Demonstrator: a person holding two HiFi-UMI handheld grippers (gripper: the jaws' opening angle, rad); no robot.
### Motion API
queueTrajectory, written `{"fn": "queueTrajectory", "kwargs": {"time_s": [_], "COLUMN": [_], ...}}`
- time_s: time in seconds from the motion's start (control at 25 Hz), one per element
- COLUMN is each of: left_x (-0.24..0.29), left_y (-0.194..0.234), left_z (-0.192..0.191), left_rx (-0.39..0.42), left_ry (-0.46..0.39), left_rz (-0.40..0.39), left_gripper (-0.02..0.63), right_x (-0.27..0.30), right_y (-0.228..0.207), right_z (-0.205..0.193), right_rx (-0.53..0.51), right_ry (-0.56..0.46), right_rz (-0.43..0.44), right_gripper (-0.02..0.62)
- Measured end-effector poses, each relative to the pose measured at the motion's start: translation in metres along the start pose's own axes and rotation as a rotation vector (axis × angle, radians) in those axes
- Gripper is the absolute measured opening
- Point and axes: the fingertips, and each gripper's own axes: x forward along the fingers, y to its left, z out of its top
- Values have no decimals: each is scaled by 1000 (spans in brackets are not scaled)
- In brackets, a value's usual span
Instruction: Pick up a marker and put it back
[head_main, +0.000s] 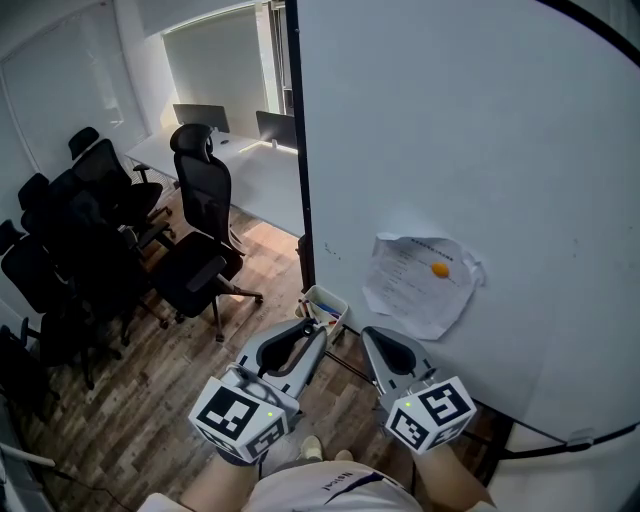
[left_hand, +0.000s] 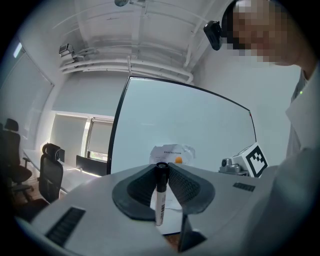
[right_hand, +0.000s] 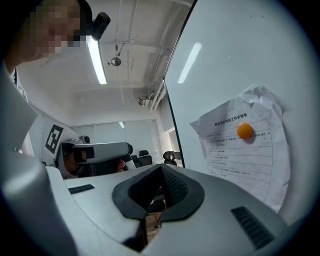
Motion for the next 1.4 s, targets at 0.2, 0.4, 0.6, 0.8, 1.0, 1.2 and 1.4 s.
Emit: {"fn": "queueTrajectory", "kwargs": {"time_s": [0.2, 0.4, 0.6, 0.8, 1.0, 1.2, 1.4], "left_x": [3, 6, 8, 9, 10, 12, 13], "left_y": [4, 6, 7, 8, 11, 13, 14], "left_z": [-2, -5, -7, -8, -9, -9, -4], "left_rx": [-6, -11, -13, -13, -16, -1, -13], "left_ry": [2, 8, 9, 10, 12, 11, -13], "left_rz": [1, 1, -1, -3, -3, 0, -8], "left_gripper": [84, 84, 84, 84, 84, 83, 82], "right_x": [4, 6, 8, 9, 11, 13, 15], "right_y": [-1, -3, -4, -2, -4, -6, -8], "right_z": [-1, -5, -7, -6, -7, -6, -3], "right_rx": [2, 9, 20, 46, 49, 50, 50], "right_ry": [6, 16, 17, 1, -1, -7, -16], "right_rz": [4, -1, 11, 31, 26, 18, 15], "right_gripper": [3, 3, 3, 3, 3, 3, 3]}}
